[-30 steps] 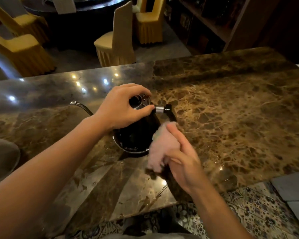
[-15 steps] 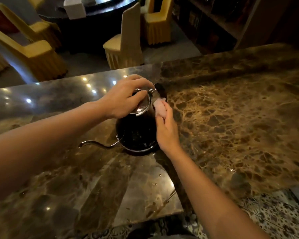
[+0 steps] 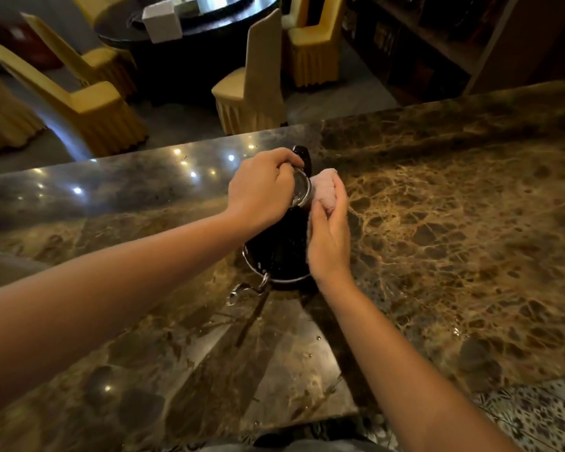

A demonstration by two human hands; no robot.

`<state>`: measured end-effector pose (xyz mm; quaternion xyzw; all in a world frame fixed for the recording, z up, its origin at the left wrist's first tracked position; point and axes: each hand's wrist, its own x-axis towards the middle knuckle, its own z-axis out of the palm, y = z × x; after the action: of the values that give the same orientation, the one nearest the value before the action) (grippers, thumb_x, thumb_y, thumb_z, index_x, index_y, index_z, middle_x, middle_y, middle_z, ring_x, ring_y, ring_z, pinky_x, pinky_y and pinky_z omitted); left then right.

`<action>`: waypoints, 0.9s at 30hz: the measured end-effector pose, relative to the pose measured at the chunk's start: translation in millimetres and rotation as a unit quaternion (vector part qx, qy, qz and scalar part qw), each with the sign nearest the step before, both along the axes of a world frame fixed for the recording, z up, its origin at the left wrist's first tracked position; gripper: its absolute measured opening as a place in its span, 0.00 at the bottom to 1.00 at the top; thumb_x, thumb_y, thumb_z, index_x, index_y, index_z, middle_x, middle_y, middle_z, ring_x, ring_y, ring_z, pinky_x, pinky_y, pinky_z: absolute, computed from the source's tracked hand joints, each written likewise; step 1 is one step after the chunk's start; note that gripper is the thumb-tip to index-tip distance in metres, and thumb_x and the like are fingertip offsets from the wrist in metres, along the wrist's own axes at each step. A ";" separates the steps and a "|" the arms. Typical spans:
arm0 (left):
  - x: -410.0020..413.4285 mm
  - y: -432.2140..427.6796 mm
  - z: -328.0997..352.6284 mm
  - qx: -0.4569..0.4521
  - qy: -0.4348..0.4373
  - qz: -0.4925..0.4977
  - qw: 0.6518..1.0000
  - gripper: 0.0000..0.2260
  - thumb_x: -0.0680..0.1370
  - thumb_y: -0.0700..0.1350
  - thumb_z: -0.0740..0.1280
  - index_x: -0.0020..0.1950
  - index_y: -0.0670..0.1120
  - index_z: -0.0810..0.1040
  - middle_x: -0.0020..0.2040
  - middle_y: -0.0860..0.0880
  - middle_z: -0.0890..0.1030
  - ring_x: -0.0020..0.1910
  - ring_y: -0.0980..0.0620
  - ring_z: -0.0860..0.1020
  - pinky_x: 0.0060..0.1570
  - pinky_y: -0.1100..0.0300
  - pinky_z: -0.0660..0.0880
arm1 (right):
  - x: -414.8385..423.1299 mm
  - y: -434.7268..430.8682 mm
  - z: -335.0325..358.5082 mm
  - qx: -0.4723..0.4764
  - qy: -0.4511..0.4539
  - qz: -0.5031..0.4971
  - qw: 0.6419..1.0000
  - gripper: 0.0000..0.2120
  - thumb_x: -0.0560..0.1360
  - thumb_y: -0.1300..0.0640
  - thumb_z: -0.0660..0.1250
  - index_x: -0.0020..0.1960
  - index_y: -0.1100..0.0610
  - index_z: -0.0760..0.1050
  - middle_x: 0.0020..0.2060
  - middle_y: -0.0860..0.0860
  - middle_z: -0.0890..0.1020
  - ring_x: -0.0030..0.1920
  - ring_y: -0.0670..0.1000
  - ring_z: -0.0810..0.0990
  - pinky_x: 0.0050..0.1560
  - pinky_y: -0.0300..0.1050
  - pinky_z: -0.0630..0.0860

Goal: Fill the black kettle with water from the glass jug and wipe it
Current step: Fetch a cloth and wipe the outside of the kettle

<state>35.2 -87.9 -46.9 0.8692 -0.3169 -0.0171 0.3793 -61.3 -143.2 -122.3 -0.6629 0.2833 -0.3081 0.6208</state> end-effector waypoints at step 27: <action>36.2 -2.8 10.0 0.098 -0.067 -0.230 0.966 0.15 0.83 0.45 0.58 0.61 0.48 0.83 0.57 0.51 0.83 0.57 0.54 0.78 0.58 0.58 0.71 | -16.4 -2.1 -15.7 -0.031 0.037 0.001 0.999 0.25 0.86 0.56 0.57 0.81 0.49 0.56 0.74 0.47 0.68 0.69 0.40 0.68 0.62 0.34 0.69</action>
<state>71.4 -90.7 -36.8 0.8048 -0.5300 -0.0767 0.2559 -77.7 -145.3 -138.0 -0.6929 0.2956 -0.2911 0.5897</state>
